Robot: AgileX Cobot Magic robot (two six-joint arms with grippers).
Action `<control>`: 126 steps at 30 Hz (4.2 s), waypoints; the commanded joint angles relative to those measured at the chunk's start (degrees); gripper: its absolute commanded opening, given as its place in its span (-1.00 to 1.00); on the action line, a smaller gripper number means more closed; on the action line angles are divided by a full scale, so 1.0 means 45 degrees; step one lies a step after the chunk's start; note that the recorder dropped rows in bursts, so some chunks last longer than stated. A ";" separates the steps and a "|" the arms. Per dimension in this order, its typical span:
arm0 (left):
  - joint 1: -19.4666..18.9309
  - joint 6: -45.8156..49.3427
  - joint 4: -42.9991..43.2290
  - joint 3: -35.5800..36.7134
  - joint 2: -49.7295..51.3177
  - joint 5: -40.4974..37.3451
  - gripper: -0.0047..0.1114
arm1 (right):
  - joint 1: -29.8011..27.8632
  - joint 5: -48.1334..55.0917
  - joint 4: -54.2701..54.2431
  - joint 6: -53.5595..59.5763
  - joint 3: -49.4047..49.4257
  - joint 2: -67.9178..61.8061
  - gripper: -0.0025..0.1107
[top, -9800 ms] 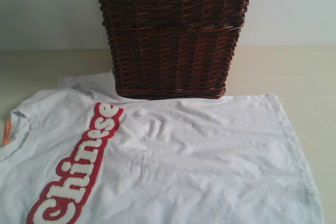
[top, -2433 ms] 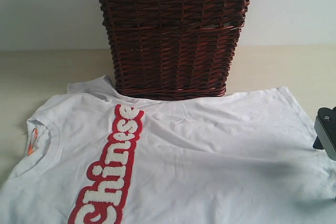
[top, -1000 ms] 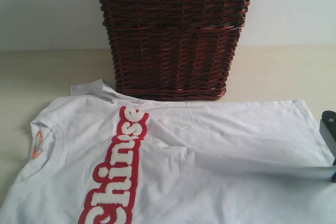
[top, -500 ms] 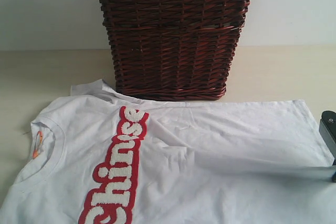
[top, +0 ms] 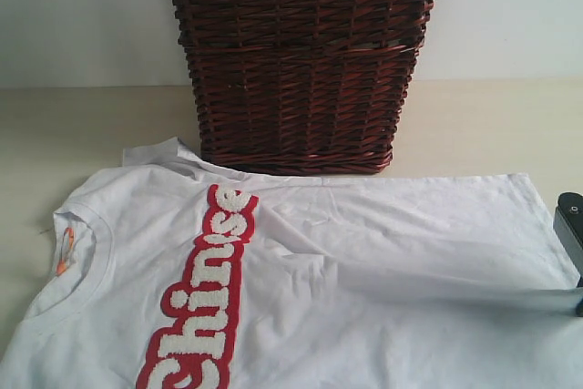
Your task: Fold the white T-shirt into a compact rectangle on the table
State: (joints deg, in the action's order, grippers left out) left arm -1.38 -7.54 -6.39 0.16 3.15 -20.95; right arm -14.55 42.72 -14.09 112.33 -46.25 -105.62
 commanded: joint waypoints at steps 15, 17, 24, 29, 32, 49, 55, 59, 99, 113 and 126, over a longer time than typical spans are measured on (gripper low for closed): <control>0.0058 0.3034 -0.0342 -0.0035 0.0065 0.2905 -0.92 | -0.0062 -0.0527 0.1447 -0.0039 0.0274 -0.0583 -0.96; 0.0058 0.3945 -0.0313 -0.0035 0.0065 0.4656 -0.92 | -0.0062 -0.0527 0.1447 -0.0039 0.0274 -0.0583 -0.96; -0.0233 0.8980 -0.2552 -0.1047 0.0812 0.9739 -0.92 | -0.0062 -0.0527 0.1447 -0.0039 0.0274 -0.0583 -0.96; -0.0233 1.1009 -0.4025 -0.3935 0.3623 0.9651 -0.92 | -0.0062 -0.0527 0.1447 -0.0039 0.0274 -0.0583 -0.96; -0.0304 1.1563 -0.4025 -0.5592 0.5377 0.7768 -0.92 | -0.0062 -0.0527 0.1447 -0.0039 0.0274 -0.0583 -0.96; -0.1068 1.4840 -0.2951 -0.7028 0.9701 -0.3585 -0.92 | -0.0062 -0.0527 0.1359 -0.0039 0.0274 -0.0583 -0.96; -0.1068 1.5083 -0.3761 -0.8956 1.2786 -0.3404 -0.92 | -0.0062 -0.0672 0.1360 -0.0039 0.0274 -0.0583 -0.96; -0.1068 1.9588 -0.6186 -0.9854 1.5441 -0.6780 -0.92 | -0.0062 -0.0703 0.1360 -0.0039 0.0274 -0.0583 -0.96; 0.0450 2.6708 -0.7751 -0.9068 1.9761 -0.3808 0.90 | -0.0062 -0.0723 0.1085 -0.0039 0.0274 -0.0583 -0.96; 0.0450 2.6153 -0.7217 -0.9601 2.0011 -0.2432 0.90 | -0.0062 -0.0723 0.0965 -0.0039 0.0274 -0.0583 -0.96; 0.1084 2.3567 -0.3683 -1.3202 2.2012 -0.7498 0.90 | -0.0062 -0.0723 0.0965 -0.0039 0.0274 -0.0583 -0.96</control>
State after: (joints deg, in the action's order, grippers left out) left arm 1.60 99.57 -27.11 -58.02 100.78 -49.39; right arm -14.55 42.72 -14.43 112.23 -46.25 -105.62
